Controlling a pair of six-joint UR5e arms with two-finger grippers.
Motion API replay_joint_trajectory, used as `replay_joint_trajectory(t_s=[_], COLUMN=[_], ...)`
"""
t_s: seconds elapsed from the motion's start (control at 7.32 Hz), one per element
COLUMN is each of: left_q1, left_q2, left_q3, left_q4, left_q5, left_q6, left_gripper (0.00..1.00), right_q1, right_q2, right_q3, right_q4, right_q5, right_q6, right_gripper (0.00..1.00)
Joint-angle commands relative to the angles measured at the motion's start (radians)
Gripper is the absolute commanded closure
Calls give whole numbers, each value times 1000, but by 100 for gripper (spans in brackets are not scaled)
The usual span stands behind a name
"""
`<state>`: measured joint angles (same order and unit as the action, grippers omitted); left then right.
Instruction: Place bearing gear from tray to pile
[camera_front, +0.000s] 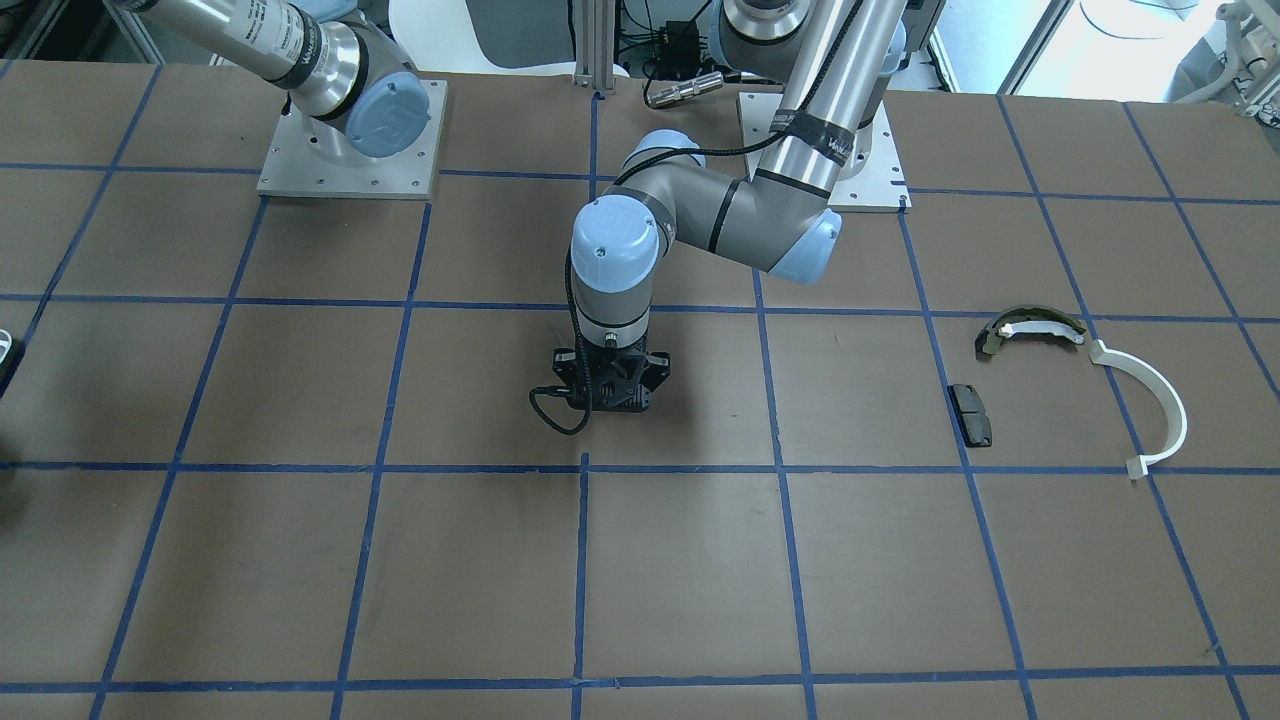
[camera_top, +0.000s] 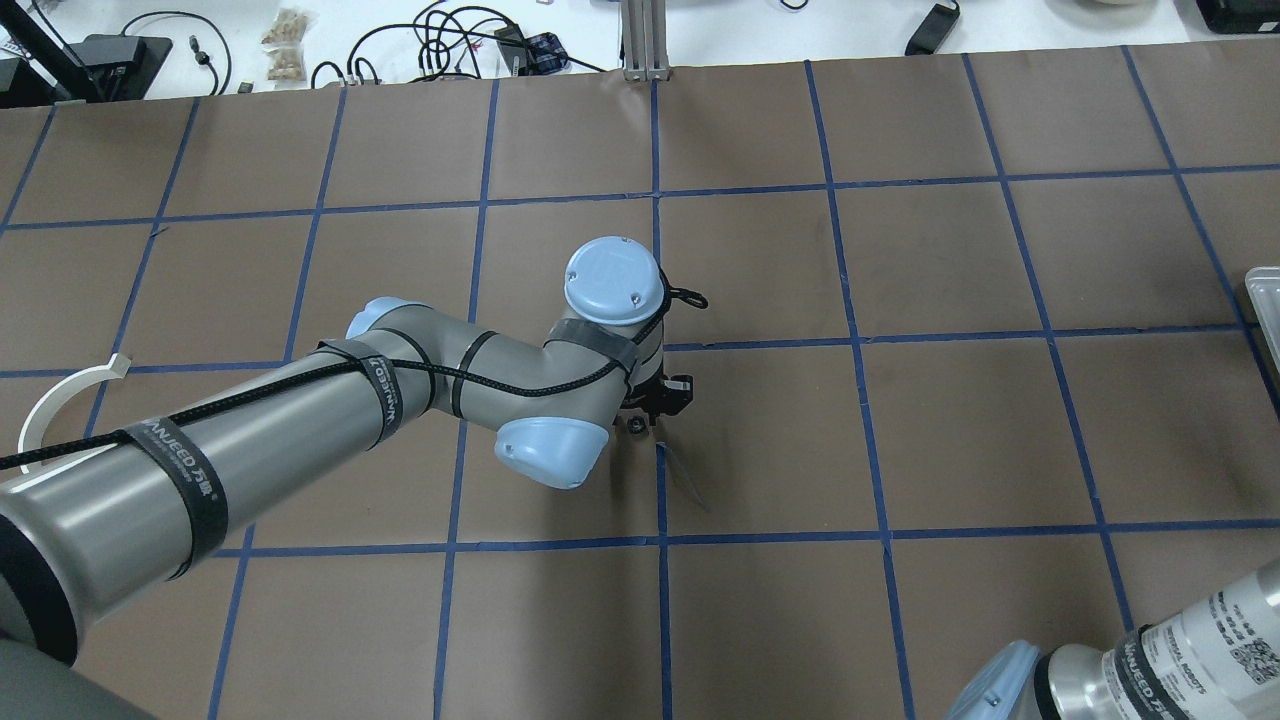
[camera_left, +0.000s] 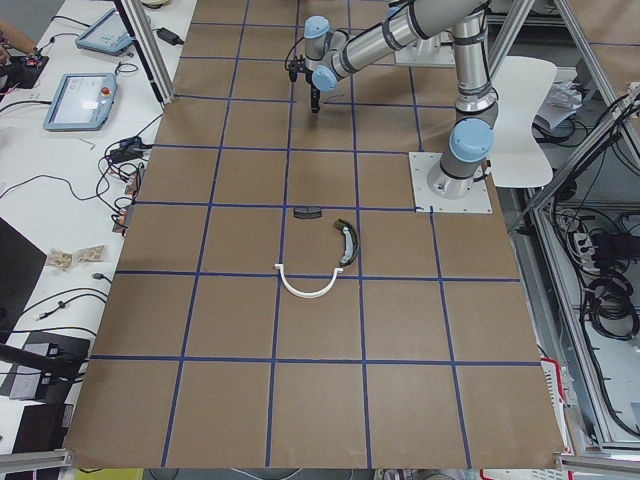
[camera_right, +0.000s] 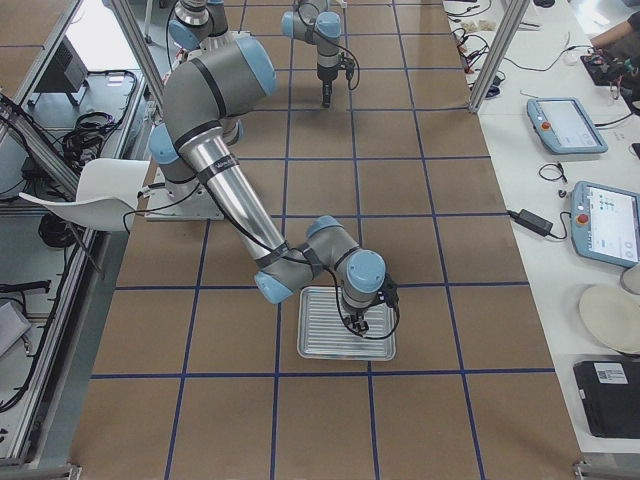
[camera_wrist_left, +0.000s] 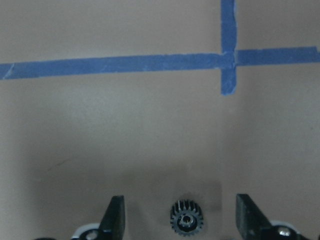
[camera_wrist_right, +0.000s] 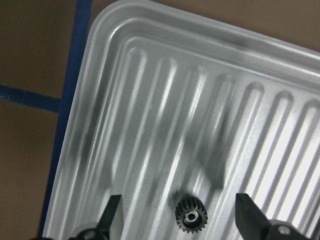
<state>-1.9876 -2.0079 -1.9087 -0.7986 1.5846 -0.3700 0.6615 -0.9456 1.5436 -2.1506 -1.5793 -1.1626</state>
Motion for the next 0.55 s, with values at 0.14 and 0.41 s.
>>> replay_joint_trajectory(t_s=[0.14, 0.41], left_q1=[0, 10], left_q2=[1, 46], left_q3=[-1, 17], left_q4=[-4, -45], left_q5=[1, 8], left_q6=[2, 3], left_gripper=[85, 86], right_q1=[1, 0], right_q2=[10, 10], right_q3=[-7, -5], right_q4=[1, 5], right_q5=[-7, -19], right_q6=[-2, -5], right_gripper=[54, 100])
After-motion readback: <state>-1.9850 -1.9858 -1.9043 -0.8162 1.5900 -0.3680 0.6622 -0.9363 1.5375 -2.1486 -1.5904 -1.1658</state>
